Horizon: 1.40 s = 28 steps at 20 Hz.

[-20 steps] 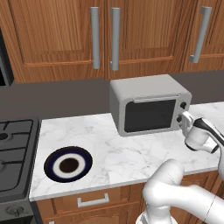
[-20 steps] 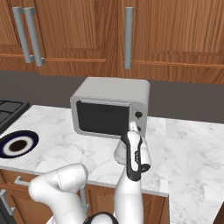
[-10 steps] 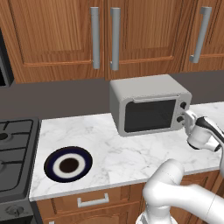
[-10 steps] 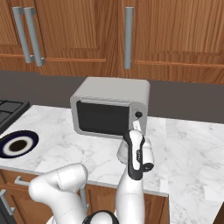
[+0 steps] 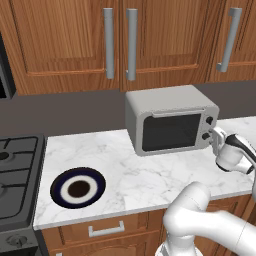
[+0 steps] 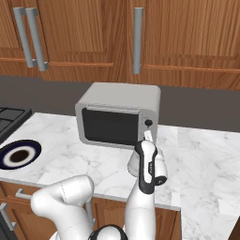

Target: Pull the toaster oven rack outwards. Pick up the baguette from the plate and place it on the toaster oven rack. Close the toaster oven door fully and set the temperature to the lowest setting.

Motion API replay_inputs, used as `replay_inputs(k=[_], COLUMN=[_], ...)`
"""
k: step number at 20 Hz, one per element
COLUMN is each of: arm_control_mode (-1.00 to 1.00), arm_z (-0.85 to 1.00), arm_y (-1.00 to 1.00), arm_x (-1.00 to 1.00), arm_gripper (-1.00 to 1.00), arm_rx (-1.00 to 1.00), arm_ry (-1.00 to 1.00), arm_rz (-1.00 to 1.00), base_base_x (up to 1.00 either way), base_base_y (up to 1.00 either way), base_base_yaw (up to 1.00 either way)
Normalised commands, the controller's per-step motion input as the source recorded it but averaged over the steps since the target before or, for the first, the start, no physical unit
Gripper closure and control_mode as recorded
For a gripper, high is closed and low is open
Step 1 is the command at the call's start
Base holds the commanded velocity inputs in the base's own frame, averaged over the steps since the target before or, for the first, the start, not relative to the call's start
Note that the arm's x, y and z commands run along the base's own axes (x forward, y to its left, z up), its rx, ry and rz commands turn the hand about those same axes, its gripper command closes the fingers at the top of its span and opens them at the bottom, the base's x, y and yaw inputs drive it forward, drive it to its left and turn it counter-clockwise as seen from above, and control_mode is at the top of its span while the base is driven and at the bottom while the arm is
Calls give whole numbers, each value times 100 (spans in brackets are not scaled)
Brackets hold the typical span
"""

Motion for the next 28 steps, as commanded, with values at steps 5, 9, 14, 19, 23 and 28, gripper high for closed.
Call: replay_inputs(k=[5,9,14,19,23,28], arm_control_mode=[-100,-100,-100,-100,-100,-100], arm_z=[-16,0,-4,0,0,0], arm_y=[0,0,13,9,8,3], arm_x=[0,0,0,0,3,9], arm_gripper=[-100,-100,-100,-100,-100,-100], arm_rx=[0,0,0,0,0,0], arm_ry=[0,0,-1,0,0,0], arm_rz=[0,0,0,0,0,0], base_base_x=[0,0,0,0,0,0], base_base_y=[0,0,0,0,0,0], base_base_yaw=[0,0,0,0,0,0])
